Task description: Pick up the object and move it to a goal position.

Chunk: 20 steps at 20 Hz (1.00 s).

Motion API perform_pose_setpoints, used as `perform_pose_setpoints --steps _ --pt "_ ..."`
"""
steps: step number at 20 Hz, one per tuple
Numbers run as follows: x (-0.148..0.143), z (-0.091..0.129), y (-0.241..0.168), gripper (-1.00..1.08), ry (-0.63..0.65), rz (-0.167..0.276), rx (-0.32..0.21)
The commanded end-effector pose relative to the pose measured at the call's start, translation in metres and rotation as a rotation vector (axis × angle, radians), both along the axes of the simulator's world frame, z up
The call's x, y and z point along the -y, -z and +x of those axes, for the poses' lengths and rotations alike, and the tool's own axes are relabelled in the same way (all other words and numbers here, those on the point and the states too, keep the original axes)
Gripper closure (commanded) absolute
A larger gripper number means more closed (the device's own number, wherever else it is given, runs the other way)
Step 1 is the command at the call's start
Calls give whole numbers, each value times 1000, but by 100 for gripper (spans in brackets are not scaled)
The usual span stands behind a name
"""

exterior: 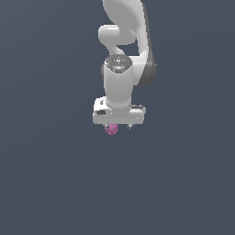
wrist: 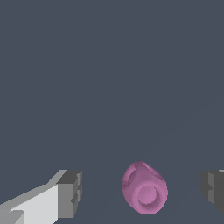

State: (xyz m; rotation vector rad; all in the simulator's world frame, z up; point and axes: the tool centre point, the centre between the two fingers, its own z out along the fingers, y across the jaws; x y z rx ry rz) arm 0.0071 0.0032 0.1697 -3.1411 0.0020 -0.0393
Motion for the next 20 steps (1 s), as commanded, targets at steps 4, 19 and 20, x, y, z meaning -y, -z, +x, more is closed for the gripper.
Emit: perform_pose_setpoints --steps 4,19,20 --pt "2 1 -2 -92 3 3 2" --pt "12 0 -5 -92 52 16 7" --pt "13 -2 -3 -92 65 17 6"
